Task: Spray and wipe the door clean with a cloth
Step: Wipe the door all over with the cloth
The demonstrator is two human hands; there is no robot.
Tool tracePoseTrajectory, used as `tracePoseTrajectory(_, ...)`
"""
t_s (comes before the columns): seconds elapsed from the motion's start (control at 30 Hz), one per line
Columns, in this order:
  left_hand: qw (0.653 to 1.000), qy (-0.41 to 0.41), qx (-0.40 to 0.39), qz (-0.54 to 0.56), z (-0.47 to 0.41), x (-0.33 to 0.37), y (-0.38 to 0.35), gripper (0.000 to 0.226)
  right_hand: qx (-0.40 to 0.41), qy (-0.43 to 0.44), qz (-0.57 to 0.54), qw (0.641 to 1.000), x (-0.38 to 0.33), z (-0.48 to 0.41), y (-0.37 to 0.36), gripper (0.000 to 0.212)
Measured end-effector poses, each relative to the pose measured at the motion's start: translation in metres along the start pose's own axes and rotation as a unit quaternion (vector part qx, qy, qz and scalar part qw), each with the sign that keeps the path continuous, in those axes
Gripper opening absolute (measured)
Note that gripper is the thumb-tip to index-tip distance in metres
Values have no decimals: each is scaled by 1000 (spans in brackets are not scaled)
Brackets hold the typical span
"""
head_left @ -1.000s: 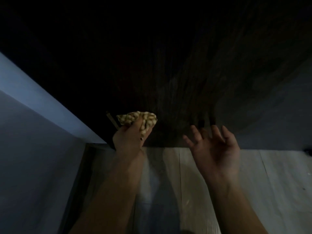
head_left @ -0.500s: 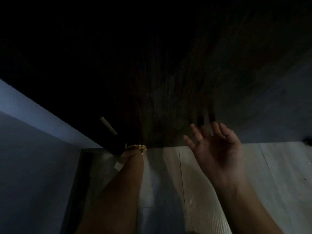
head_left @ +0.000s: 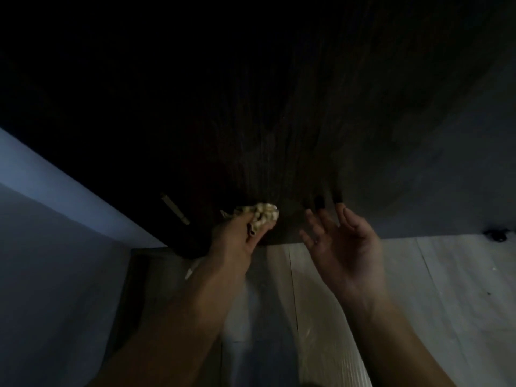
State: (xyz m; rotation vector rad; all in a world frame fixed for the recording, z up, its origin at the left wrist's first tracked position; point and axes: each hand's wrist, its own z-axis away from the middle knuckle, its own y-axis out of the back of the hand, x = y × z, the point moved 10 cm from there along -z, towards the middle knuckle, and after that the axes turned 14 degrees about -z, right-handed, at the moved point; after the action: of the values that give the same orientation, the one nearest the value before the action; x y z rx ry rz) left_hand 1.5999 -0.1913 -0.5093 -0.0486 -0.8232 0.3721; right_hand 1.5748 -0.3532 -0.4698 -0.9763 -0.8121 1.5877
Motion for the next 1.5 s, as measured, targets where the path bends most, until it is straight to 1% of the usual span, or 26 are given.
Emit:
tracePoseTrajectory(0.03, 999, -50, -3, 0, 14, 19, 1, 28, 34, 7, 12, 999, -3, 0, 5, 59)
tracePoseTrajectory(0.07, 992, -117, 7, -36, 27, 38, 5, 21, 73, 7, 40, 996, -3, 4, 10, 54)
tracePoseTrajectory(0.13, 973, -206, 60, -87, 54, 63, 14, 13, 135, -8, 135, 981, 3, 12, 21, 40)
tracePoseTrajectory(0.17, 960, -240, 82, -119, 70, 68, 14, 13, 131, -31, 186, 973, 11, 16, 22, 36)
tracePoseTrajectory(0.2, 946, -261, 98, -165, 80, 65, 11, 14, 104, -67, 224, 967, 26, 23, 17, 33)
tracePoseTrajectory(0.27, 931, -264, 93, -234, 95, 48, 1, 19, 55, -119, 245, 961, 49, 37, 7, 34)
tracePoseTrajectory(0.33, 929, -257, 86, -252, 100, 32, -4, 20, 46, -89, 228, 969, 47, 44, -5, 34)
tracePoseTrajectory(0.4, 907, -264, 100, -312, 95, 27, -3, 19, 52, -43, 210, 975, 36, 43, -9, 31)
tracePoseTrajectory(0.47, 891, -248, 104, -366, 81, 20, 1, 22, 87, -14, 200, 976, 30, 35, -2, 30)
tracePoseTrajectory(0.53, 894, -229, 115, -368, 71, 16, 10, 46, 150, -12, 156, 976, 34, 21, 8, 31)
tracePoseTrajectory(0.57, 890, -231, 138, -368, 71, 21, 17, 55, 182, -20, 124, 975, 39, 15, 8, 31)
tracePoseTrajectory(0.6, 874, -249, 169, -382, 76, 33, 23, 60, 204, -26, 94, 974, 44, 9, 4, 31)
tracePoseTrajectory(0.63, 850, -275, 197, -403, 85, 46, 28, 62, 218, -23, 67, 973, 45, 4, -4, 30)
tracePoseTrajectory(0.7, 791, -364, 223, -439, 107, 76, 26, 62, 224, 5, 33, 974, 41, 1, -25, 24)
tracePoseTrajectory(0.73, 758, -404, 228, -458, 118, 89, 21, 61, 230, 33, 31, 972, 34, 3, -33, 18)
tracePoseTrajectory(0.8, 701, -451, 226, -504, 138, 109, 8, 63, 228, 132, 45, 964, 5, 18, -51, 13)
tracePoseTrajectory(0.9, 618, -481, 239, -573, 167, 142, -19, 64, 175, 273, 72, 943, -52, 50, -94, 15)
tracePoseTrajectory(1.03, 466, -548, 252, -647, 227, 186, -74, 65, 74, 390, 127, 909, -124, 98, -181, 19)
tracePoseTrajectory(1.1, 383, -569, 267, -677, 256, 208, -99, 69, 21, 448, 186, 874, -153, 123, -230, 19)
tracePoseTrajectory(1.13, 349, -577, 272, -686, 270, 223, -110, 74, -8, 483, 213, 849, -165, 135, -255, 20)
tracePoseTrajectory(1.17, 320, -586, 278, -690, 285, 239, -121, 79, -38, 525, 249, 813, -178, 149, -281, 20)
tracePoseTrajectory(1.2, 297, -596, 287, -688, 302, 258, -130, 83, -66, 569, 296, 765, -187, 165, -308, 21)
tracePoseTrajectory(1.27, 267, -621, 313, -667, 339, 298, -144, 84, -115, 642, 384, 653, -198, 194, -362, 27)
tracePoseTrajectory(1.3, 255, -632, 329, -654, 360, 319, -151, 83, -134, 665, 411, 610, -201, 206, -386, 29)
tracePoseTrajectory(1.43, 208, -656, 404, -603, 436, 396, -179, 77, -184, 729, 458, 475, -208, 249, -473, 29)
tracePoseTrajectory(1.5, 206, -659, 432, -580, 466, 434, -190, 75, -183, 764, 474, 396, -210, 265, -509, 28)
